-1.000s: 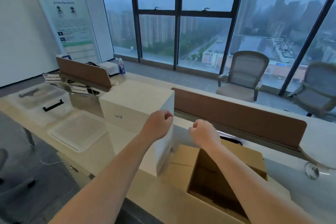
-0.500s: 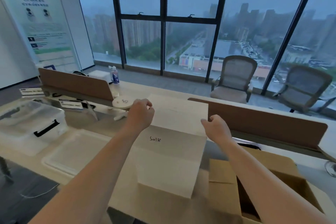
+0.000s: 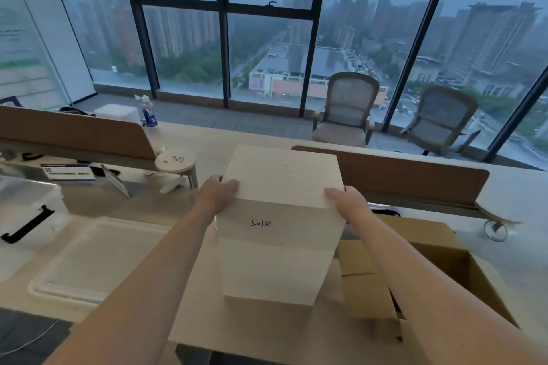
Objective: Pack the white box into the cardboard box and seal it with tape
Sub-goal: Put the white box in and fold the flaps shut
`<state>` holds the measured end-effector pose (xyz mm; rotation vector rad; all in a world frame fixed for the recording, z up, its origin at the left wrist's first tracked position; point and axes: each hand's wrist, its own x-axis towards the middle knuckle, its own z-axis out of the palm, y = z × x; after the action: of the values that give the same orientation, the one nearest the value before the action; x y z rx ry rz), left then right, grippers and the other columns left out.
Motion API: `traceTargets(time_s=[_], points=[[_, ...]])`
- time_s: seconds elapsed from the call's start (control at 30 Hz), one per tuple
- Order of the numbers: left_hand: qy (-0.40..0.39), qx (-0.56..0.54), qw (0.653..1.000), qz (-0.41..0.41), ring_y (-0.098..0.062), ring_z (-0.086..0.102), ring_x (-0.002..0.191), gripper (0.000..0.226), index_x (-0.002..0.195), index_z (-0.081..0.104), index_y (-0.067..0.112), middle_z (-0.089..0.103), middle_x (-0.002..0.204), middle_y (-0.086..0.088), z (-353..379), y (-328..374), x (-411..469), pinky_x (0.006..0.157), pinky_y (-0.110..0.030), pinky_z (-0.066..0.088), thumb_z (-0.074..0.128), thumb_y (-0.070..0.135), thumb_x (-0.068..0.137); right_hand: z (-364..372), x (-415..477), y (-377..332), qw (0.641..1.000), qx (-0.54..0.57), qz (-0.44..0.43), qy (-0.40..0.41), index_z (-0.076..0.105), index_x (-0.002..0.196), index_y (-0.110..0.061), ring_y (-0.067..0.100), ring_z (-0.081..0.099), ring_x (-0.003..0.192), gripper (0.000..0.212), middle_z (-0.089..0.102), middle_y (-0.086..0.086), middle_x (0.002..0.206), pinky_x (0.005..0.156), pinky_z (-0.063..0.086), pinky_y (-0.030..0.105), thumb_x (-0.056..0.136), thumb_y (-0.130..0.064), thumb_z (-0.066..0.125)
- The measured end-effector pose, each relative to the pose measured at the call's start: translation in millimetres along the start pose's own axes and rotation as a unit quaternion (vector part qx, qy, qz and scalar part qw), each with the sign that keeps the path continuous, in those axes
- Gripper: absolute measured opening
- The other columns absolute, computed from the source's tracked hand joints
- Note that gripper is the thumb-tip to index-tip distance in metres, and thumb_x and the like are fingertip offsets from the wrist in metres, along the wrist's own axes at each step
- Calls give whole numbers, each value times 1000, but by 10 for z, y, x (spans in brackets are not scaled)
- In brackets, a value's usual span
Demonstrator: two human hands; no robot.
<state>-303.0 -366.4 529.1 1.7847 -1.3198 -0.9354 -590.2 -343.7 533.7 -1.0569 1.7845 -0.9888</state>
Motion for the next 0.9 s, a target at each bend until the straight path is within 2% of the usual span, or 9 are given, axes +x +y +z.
traceTargets(time_s=[0.07,0.13,0.23,0.33,0.53,0.63,0.73,0.8,0.9], points=[[-18,-43,999,-10,-29,64,100,54,116,64,7,68,111,-11,15,-23,25,89,-40,54,62,43,75,39,-20,-19,1000,6,7,6,54,126,-7,27,62,104,43,64,8,115,97,50,45,91,-30,63],[-27,-68,997,-6,-27,66,97,44,115,63,9,68,107,-8,37,-28,27,84,-37,54,73,36,82,58,-34,-25,1000,10,13,12,54,126,-8,28,63,104,46,64,7,115,98,50,48,89,-33,66],[-33,-92,995,-6,-27,68,92,49,109,64,12,71,103,-7,55,-57,20,85,-44,57,79,40,73,62,-63,-19,1000,9,10,20,55,121,-12,28,64,102,45,65,7,113,96,52,49,88,-40,70],[-36,-121,992,-2,-29,71,90,58,106,67,12,73,101,-8,58,-109,42,84,-52,57,76,46,60,48,-82,-6,1000,12,2,27,57,110,-16,28,66,100,36,68,6,110,94,53,48,86,-39,73],[-12,-119,992,47,-29,70,89,35,110,69,10,73,101,-10,78,98,-111,82,-47,58,76,29,82,-109,-124,-33,999,36,-9,26,58,118,-12,27,65,101,41,67,7,115,91,54,43,88,-36,73],[-6,-118,991,67,-29,69,89,31,108,70,11,73,99,-9,133,287,-189,82,-45,58,75,27,83,-287,-154,-60,998,45,-18,30,57,124,-10,24,64,100,46,66,7,115,87,53,40,89,-36,71],[-11,-116,990,83,-30,69,90,32,106,70,11,73,99,-8,272,456,-254,82,-44,57,76,31,81,-547,-179,-55,997,52,-28,42,56,126,-10,24,64,99,47,66,6,112,91,53,44,90,-37,69],[-14,-99,990,98,-28,68,91,32,108,69,10,72,101,-7,417,582,-336,80,-40,56,74,31,84,-760,-210,-21,997,56,-33,49,55,123,-12,21,62,93,42,64,1,102,85,52,40,92,-38,67],[-25,-86,990,108,-29,67,92,38,111,67,9,71,104,-7,721,777,-488,83,-44,57,72,36,84,-1143,-235,89,996,51,-36,69,53,127,-16,17,58,86,43,57,-4,93,74,48,34,94,-42,63]])
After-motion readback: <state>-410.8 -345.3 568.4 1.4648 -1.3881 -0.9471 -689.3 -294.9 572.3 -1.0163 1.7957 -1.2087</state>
